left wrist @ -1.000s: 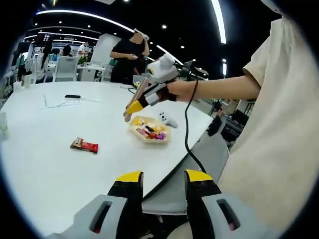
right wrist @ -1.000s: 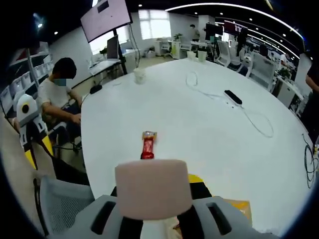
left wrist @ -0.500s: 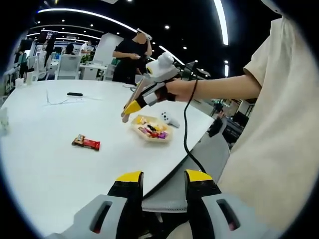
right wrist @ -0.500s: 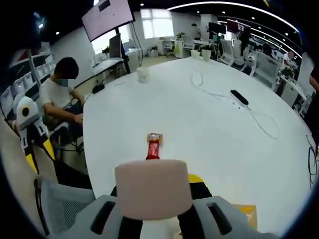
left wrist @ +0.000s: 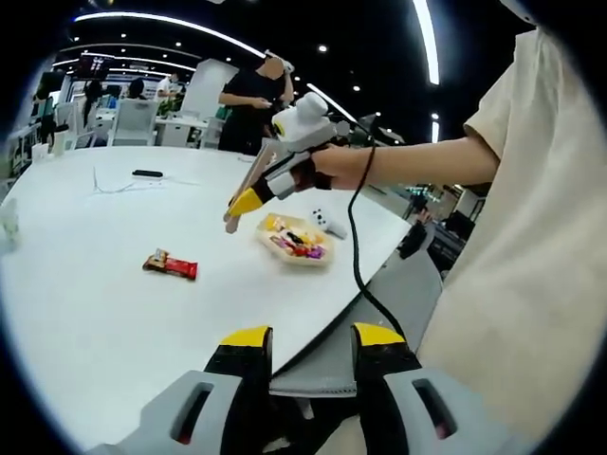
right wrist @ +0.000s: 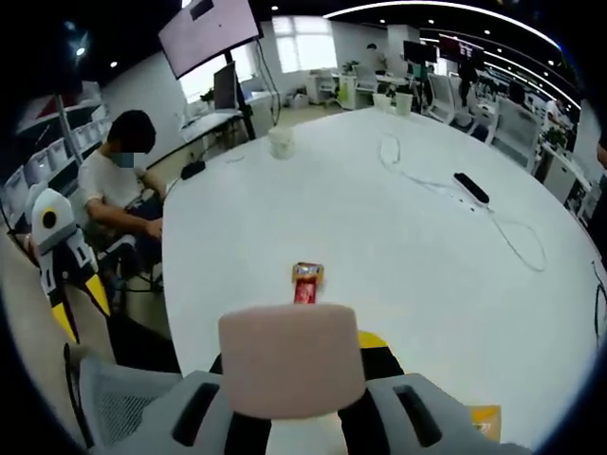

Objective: Place the target food into the container with the food tongs after gripping and lifting it, then release it inside without dropping or visibly crushing the food.

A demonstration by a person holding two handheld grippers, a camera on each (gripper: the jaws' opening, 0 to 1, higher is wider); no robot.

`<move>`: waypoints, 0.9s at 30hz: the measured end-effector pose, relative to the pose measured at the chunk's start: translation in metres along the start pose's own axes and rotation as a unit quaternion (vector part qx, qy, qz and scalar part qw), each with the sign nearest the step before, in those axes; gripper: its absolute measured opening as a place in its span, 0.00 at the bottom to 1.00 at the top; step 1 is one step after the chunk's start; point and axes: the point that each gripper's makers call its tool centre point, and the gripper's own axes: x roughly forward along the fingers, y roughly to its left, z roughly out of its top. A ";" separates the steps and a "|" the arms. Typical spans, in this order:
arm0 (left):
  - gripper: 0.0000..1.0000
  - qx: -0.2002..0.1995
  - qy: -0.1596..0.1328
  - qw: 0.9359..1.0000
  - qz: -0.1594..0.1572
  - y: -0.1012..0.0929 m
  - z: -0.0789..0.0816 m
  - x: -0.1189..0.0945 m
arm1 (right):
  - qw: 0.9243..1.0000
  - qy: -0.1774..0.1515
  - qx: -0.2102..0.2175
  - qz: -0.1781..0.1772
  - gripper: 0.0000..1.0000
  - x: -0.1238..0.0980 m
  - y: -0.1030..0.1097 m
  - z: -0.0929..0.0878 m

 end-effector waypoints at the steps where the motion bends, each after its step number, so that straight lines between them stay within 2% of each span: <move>1: 0.32 -0.001 0.000 1.000 0.000 0.001 0.000 0.000 | 1.000 -0.001 0.001 0.001 0.23 0.002 0.001 0.001; 17: 0.32 -0.016 0.006 1.000 0.010 0.011 -0.010 -0.014 | 1.000 0.008 0.006 0.014 0.23 0.023 0.012 0.001; 27: 0.32 -0.022 0.002 1.000 0.013 0.013 -0.011 -0.016 | 1.000 0.015 -0.008 0.023 0.23 0.033 0.017 0.006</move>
